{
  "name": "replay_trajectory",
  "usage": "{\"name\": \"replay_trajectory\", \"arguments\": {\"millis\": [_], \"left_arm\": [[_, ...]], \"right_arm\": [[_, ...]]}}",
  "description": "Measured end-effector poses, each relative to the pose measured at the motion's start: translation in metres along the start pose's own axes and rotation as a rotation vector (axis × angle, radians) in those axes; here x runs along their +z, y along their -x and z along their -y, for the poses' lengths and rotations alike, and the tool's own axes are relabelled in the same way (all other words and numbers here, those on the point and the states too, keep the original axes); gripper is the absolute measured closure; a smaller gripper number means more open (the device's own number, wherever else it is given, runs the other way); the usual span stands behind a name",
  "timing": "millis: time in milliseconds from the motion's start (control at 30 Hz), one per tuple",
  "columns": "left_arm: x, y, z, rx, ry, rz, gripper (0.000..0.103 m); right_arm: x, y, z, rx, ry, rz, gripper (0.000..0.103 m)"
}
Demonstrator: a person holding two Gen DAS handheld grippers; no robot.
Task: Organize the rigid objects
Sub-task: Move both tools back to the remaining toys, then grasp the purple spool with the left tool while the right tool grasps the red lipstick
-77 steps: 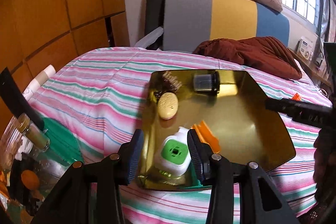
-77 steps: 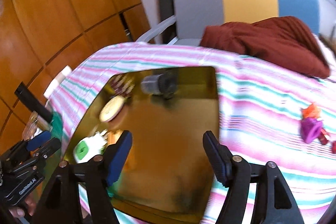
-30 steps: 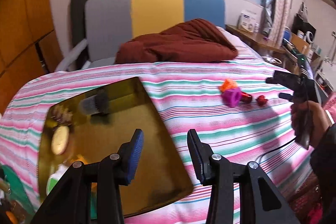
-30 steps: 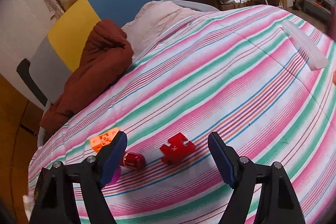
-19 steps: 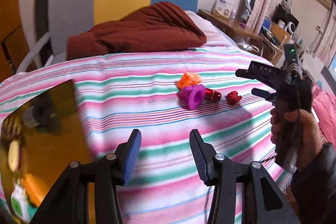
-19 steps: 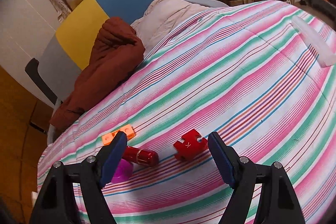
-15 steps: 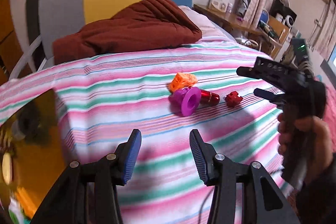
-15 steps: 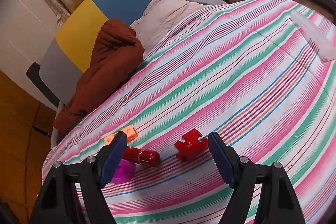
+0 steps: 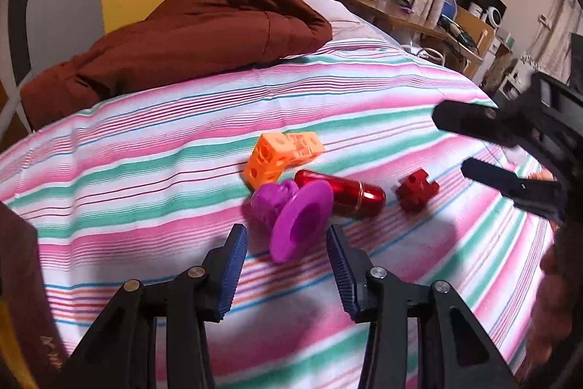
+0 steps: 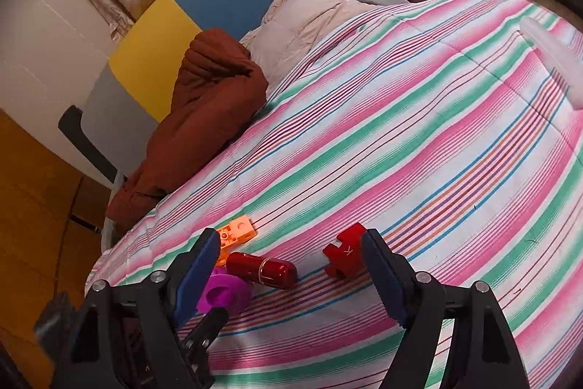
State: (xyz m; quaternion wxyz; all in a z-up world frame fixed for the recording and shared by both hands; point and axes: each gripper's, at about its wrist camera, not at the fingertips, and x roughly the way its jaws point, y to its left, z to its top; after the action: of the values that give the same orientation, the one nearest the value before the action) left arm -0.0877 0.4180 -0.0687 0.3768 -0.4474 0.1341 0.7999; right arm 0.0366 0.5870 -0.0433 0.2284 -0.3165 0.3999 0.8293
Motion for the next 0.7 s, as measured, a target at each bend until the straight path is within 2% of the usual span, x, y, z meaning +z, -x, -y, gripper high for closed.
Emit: {"name": "replay_trajectory", "arguments": {"millis": [133, 233, 300, 433, 533, 633, 700], "left_arm": [[-0.003, -0.006, -0.006, -0.015, 0.037, -0.008, 0.061], [-0.004, -0.007, -0.012, -0.018, 0.055, 0.002, 0.075], [-0.001, -0.009, -0.013, -0.011, 0.038, 0.010, 0.089], [-0.005, -0.006, -0.017, -0.027, 0.037, 0.014, 0.090], [-0.019, 0.005, -0.016, -0.022, 0.030, 0.012, 0.090], [-0.038, 0.022, -0.013, -0.007, 0.011, 0.013, 0.090], [-0.052, 0.036, -0.010, -0.009, 0.002, 0.022, 0.090]], "right_arm": [[-0.002, -0.001, 0.002, 0.001, -0.004, -0.014, 0.023], [-0.001, -0.001, 0.001, 0.007, -0.001, -0.013, 0.023], [-0.001, 0.000, -0.002, -0.005, 0.018, -0.002, 0.023], [-0.001, -0.007, -0.006, -0.001, 0.042, -0.028, 0.024], [-0.005, -0.013, -0.016, 0.013, 0.101, -0.051, 0.030], [-0.011, -0.019, -0.032, 0.015, 0.206, -0.068, 0.036], [-0.018, -0.024, -0.044, 0.023, 0.283, -0.087, 0.036]]}}
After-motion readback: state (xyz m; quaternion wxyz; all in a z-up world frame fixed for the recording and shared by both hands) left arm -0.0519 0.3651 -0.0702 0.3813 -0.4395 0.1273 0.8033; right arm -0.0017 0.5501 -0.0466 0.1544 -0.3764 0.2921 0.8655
